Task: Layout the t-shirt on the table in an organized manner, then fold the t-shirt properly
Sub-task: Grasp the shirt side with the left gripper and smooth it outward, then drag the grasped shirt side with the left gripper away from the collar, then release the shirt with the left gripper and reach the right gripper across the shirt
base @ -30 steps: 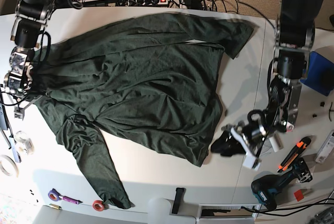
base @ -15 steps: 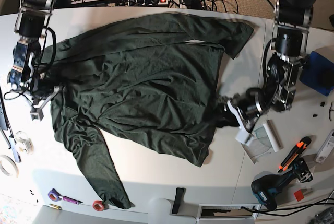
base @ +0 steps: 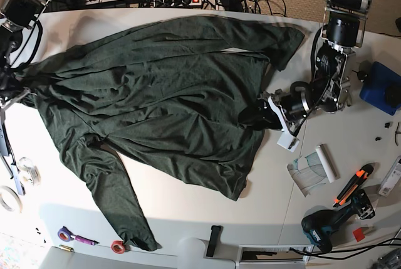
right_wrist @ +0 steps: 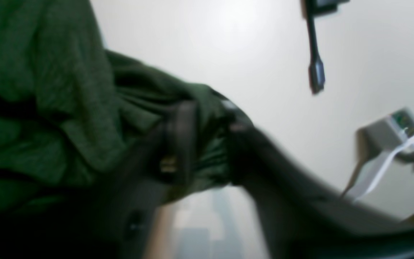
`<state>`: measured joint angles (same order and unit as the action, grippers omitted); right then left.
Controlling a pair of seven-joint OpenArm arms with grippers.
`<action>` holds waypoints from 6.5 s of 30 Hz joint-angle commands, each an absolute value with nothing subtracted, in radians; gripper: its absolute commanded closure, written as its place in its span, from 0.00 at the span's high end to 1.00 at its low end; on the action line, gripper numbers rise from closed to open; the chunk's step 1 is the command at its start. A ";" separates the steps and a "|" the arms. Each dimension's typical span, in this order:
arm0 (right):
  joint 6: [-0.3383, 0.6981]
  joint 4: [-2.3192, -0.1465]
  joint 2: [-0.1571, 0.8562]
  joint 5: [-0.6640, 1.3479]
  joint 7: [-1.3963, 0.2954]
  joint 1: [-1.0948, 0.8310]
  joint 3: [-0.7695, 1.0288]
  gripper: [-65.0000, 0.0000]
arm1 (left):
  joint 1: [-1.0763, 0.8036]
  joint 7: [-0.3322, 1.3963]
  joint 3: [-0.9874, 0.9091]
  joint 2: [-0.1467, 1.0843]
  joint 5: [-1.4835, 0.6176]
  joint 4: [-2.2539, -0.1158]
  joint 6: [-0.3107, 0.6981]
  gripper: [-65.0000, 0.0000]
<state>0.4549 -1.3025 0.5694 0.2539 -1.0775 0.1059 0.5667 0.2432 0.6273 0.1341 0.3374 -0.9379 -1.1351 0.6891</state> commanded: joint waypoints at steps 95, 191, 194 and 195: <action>0.674 -1.320 0.540 0.620 -1.046 0.027 0.401 0.36 | 0.569 0.516 0.152 0.427 -0.607 -1.419 0.678 0.00; 0.640 -1.611 0.262 0.495 -0.876 0.251 0.252 0.36 | 0.226 0.851 0.154 0.428 -0.771 -1.402 0.560 0.47; 0.632 -1.605 0.209 0.348 -0.815 0.283 0.097 0.36 | 0.226 0.845 0.154 0.418 -0.770 -1.402 0.559 0.47; 0.613 -1.599 0.190 0.281 -0.786 0.297 0.043 0.36 | 0.226 0.845 0.154 0.413 -0.770 -1.402 0.557 0.47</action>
